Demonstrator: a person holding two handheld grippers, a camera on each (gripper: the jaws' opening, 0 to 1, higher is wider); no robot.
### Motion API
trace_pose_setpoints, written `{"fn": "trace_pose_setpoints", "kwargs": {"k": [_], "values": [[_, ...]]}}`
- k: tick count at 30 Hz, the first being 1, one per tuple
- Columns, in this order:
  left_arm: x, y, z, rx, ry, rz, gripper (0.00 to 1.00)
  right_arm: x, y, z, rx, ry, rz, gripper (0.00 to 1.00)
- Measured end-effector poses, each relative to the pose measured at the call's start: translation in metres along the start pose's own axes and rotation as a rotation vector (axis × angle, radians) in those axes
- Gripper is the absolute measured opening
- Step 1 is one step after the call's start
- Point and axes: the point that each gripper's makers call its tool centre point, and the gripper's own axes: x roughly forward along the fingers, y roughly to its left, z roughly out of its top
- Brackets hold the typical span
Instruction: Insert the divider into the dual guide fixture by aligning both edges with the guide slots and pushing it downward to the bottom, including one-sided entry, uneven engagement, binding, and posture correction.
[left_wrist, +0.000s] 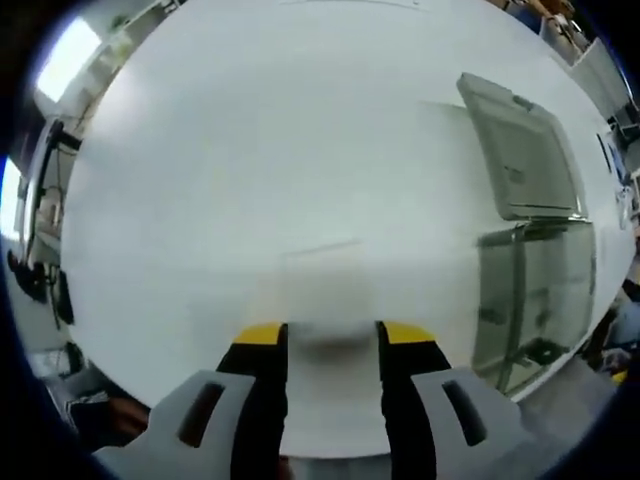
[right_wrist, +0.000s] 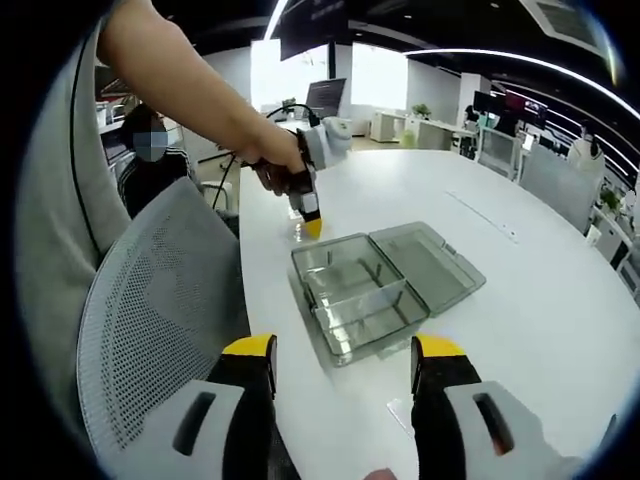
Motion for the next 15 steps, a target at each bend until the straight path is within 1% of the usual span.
{"fn": "trace_pose_setpoints", "kwargs": {"k": [10, 15], "values": [[-0.0003, -0.0005, -0.0007, 0.027, 0.008, -0.004, 0.32, -0.0014, -0.0002, 0.0017, -0.001, 0.002, -0.007, 0.50], [-0.0008, -0.0025, -0.0024, 0.092, 0.012, -0.015, 0.31, -0.0026, 0.0005, 0.0032, -0.004, 0.006, -0.010, 0.50]]}}
